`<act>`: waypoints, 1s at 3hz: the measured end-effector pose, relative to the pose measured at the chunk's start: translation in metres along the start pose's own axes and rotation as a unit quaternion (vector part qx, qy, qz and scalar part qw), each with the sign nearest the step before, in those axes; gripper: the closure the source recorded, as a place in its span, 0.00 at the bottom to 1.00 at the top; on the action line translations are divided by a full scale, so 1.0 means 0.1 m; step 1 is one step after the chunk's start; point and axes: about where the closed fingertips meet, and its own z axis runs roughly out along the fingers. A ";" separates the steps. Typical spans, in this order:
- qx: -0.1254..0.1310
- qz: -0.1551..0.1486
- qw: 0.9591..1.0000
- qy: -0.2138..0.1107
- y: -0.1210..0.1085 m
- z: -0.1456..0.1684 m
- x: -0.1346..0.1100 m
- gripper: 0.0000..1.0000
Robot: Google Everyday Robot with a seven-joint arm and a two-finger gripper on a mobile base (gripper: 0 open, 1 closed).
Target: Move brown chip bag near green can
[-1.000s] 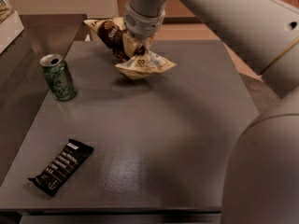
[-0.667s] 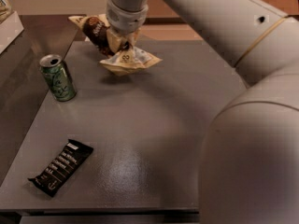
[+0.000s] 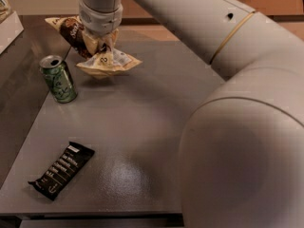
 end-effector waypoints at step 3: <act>-0.008 0.015 1.000 0.016 0.17 0.13 0.09 0.36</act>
Offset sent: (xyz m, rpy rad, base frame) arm -0.0263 0.0020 -0.0169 -0.0145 0.0616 -0.0408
